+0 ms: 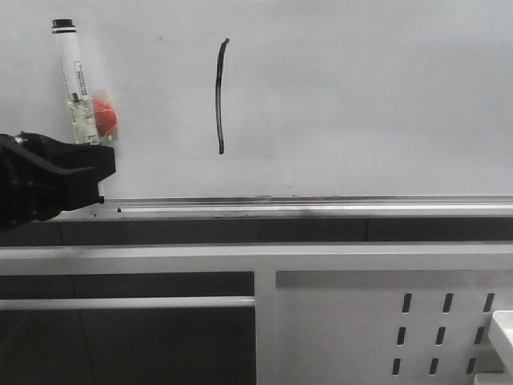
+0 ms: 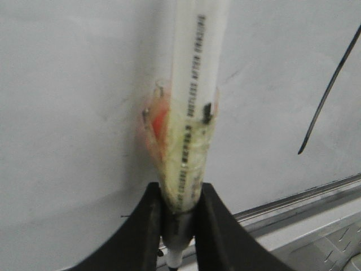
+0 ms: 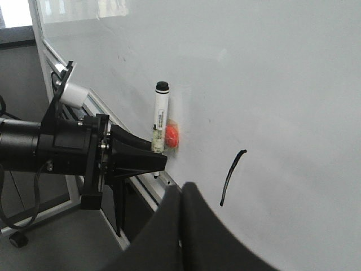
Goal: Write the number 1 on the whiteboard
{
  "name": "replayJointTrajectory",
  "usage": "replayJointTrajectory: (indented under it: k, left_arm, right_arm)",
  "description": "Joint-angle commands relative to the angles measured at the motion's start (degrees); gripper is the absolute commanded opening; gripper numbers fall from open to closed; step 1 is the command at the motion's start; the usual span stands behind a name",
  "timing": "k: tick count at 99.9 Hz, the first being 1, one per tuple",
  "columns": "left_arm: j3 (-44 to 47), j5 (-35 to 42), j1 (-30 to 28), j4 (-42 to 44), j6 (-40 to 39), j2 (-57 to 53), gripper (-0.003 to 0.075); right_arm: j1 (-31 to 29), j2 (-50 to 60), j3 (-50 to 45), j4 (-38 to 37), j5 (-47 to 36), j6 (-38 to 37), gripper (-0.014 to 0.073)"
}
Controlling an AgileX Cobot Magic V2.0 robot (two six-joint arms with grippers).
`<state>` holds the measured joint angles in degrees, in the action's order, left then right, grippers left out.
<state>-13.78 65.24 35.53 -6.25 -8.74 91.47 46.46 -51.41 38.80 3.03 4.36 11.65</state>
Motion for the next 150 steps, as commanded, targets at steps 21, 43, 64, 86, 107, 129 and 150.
replayJointTrajectory:
  k: [21, 43, 64, 86, 107, 129, 150]
  left_arm:
    - [-2.13, 12.74, 0.27, -1.3, -0.94, -1.06, -0.002]
    - [-2.13, 12.74, 0.27, -1.69, -0.94, -1.06, 0.0]
    - [-2.13, 12.74, 0.27, -1.69, -0.94, -1.06, 0.0262]
    - [-2.13, 12.74, 0.27, -1.69, -0.94, -1.4, 0.03]
    - [0.38, 12.74, 0.27, -1.69, -0.94, -4.67, 0.03]
    - [5.98, 12.74, 0.27, 0.87, -0.94, -8.76, 0.03]
    - [11.39, 12.74, 0.27, 6.25, -0.94, -14.54, 0.0279]
  right_arm:
    - [-0.5, 0.7, 1.42, 0.15, -5.33, 0.12, -0.0069]
    - [-0.5, 0.7, 1.42, 0.15, -5.33, 0.12, -0.0069]
    - [-0.5, 0.7, 1.42, 0.15, -5.33, 0.12, -0.0069]
    - [-0.5, 0.7, 1.42, 0.15, -5.33, 0.12, -0.0069]
    - [-0.5, 0.7, 1.42, 0.15, -5.33, 0.12, -0.0069]
    - [-0.5, 1.86, 1.2, 0.15, -5.58, 0.12, -0.0069]
    - [-0.5, 8.15, -2.98, -2.09, -8.3, 0.12, -0.0069]
